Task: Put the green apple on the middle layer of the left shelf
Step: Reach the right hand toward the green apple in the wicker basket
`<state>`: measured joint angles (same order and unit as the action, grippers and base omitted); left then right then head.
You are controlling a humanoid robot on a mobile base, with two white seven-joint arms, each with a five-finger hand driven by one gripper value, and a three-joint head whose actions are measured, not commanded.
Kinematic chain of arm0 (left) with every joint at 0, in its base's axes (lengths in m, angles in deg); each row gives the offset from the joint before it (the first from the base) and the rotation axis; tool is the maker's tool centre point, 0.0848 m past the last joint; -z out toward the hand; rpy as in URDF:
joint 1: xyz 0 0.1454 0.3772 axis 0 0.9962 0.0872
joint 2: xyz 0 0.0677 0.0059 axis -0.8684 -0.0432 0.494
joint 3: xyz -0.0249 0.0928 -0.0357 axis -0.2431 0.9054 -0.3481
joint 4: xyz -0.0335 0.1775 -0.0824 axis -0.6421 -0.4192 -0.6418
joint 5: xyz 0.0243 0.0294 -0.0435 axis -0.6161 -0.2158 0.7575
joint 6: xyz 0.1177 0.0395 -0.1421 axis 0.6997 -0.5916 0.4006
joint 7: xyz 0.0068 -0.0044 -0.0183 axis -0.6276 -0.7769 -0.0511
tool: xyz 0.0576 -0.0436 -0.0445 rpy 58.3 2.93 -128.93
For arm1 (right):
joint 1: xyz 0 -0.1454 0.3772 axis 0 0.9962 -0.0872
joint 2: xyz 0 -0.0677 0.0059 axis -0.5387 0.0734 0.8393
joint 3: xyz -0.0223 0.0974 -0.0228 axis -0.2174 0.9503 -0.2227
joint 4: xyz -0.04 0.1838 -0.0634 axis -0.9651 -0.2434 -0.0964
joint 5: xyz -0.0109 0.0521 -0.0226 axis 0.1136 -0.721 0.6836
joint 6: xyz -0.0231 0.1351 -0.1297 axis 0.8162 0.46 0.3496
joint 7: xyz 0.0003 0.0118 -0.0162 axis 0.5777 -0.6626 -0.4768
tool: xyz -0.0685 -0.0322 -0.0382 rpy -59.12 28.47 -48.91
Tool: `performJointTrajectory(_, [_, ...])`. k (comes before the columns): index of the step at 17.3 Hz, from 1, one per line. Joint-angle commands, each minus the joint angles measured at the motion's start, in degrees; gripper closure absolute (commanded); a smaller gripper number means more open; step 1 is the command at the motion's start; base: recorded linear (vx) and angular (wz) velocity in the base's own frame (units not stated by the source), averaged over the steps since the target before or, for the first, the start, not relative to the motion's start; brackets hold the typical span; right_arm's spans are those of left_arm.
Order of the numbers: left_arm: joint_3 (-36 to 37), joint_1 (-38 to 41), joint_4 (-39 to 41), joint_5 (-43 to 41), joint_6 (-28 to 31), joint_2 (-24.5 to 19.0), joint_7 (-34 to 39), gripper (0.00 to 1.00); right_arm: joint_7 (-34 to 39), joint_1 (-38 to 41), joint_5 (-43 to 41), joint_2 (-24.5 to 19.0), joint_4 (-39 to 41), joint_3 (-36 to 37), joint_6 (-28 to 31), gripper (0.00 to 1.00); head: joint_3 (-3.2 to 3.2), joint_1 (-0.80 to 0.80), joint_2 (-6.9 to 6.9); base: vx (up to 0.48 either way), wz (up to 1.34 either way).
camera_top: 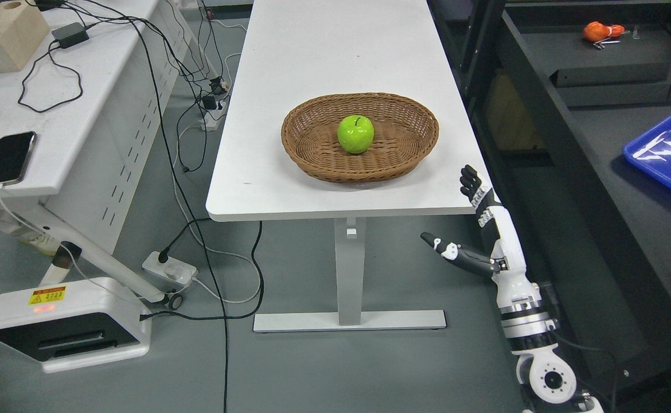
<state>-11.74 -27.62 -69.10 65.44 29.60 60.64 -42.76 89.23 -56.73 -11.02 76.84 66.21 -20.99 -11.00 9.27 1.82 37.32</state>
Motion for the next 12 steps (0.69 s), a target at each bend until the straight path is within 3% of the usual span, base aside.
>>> performJointTrajectory(1, [0.00,0.00,-0.07,0.00,0.04,-1.00,0.02,0.00,2.19,-6.99,21.00,8.75,1.34,-10.22,-1.67,0.00,0.00,0.00,0.00,0.124,-0.01])
performJointTrajectory(3, [0.00,0.00,0.02,0.00,0.04,-1.00,0.02,0.00,9.12,-12.86,21.10,9.01,1.25,-12.78,1.65,0.00,0.00,0.00,0.00,0.171,0.02])
performJointTrajectory(5, [0.00,0.00,0.02,0.09,0.04,-1.00,0.02,0.00,11.60,-17.09,21.89,9.19,0.99,-16.02,5.17,0.00,0.00,0.00,0.00,0.172,-0.15])
performJointTrajectory(8, [0.00,0.00,0.02,0.00,0.04,-1.00,0.02,0.00,16.25,-21.32,23.39,13.66,-1.12,-18.06,8.08,0.00,0.00,0.00,0.00,0.185,-0.34])
performJointTrajectory(12, [0.00,0.00,0.02,0.00,0.04,-1.00,0.02,0.00,18.82,-21.07,22.95,19.90,-1.48,-21.48,7.65,0.01,0.00,0.00,0.00,0.211,-0.21])
